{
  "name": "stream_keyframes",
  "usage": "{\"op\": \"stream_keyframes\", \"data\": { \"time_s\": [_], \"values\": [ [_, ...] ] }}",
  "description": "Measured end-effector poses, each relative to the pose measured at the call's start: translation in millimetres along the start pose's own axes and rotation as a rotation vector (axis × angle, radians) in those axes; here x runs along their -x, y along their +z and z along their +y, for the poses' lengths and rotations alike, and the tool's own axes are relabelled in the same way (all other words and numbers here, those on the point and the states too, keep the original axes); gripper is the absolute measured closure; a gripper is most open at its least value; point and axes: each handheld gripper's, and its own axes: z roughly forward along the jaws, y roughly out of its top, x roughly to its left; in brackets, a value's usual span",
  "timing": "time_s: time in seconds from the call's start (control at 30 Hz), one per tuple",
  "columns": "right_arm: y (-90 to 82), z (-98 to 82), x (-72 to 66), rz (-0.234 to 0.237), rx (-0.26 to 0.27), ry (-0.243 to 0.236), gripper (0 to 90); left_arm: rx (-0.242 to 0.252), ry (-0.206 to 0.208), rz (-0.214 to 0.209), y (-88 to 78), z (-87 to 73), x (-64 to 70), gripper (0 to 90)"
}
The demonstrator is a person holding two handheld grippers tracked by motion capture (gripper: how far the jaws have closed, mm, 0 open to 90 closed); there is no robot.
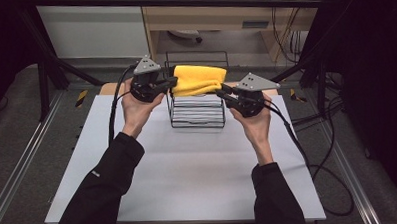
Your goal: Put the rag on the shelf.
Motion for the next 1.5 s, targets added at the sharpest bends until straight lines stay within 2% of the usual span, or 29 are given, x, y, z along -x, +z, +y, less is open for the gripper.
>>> {"op": "stream_keyframes", "data": {
  "time_s": [0.3,0.47,0.63,0.73,0.87,0.97,1.03,1.1,1.23,1.4,1.5],
  "values": [
    [-4.2,-0.6,-1.6,0.032,-0.015,0.016,64.3,-0.014,0.001,0.010,10.5,-9.2,-1.0,89.9],
    [-1.9,-0.7,-1.6,0.026,-0.012,0.034,58.2,-0.019,0.009,0.017,13.6,-12.4,-0.6,90.0],
    [0.1,-0.9,-5.0,0.026,0.024,0.058,50.0,-0.031,0.018,0.021,16.8,-17.0,-0.7,89.9],
    [0.6,-0.7,-5.2,0.030,0.032,0.073,54.5,-0.038,0.021,0.024,19.6,-19.7,-0.2,89.9],
    [10.1,-5.6,-4.7,0.050,-0.018,0.089,75.8,-0.039,0.019,0.022,22.8,-23.3,-0.1,89.9],
    [19.0,-10.4,-4.7,0.027,-0.055,0.082,84.7,-0.049,0.024,0.024,24.7,-25.5,0.1,89.9],
    [23.4,-15.2,-0.5,0.012,-0.071,0.112,88.7,-0.055,0.026,0.023,25.7,-27.3,0.2,89.9],
    [25.6,-19.8,3.9,-0.003,-0.079,0.138,90.0,-0.058,0.026,0.022,27.3,-30.0,0.3,89.9],
    [25.7,-25.1,6.7,-0.013,-0.092,0.141,89.8,-0.061,0.016,0.015,28.1,-33.6,-1.2,89.8],
    [18.2,-25.3,6.0,0.011,-0.082,0.138,83.7,-0.055,0.009,0.003,21.5,-35.0,-1.4,89.5],
    [9.9,-24.5,5.2,0.041,-0.080,0.156,76.6,-0.063,0.008,-0.012,15.6,-37.0,-1.0,84.7]
  ]
}}
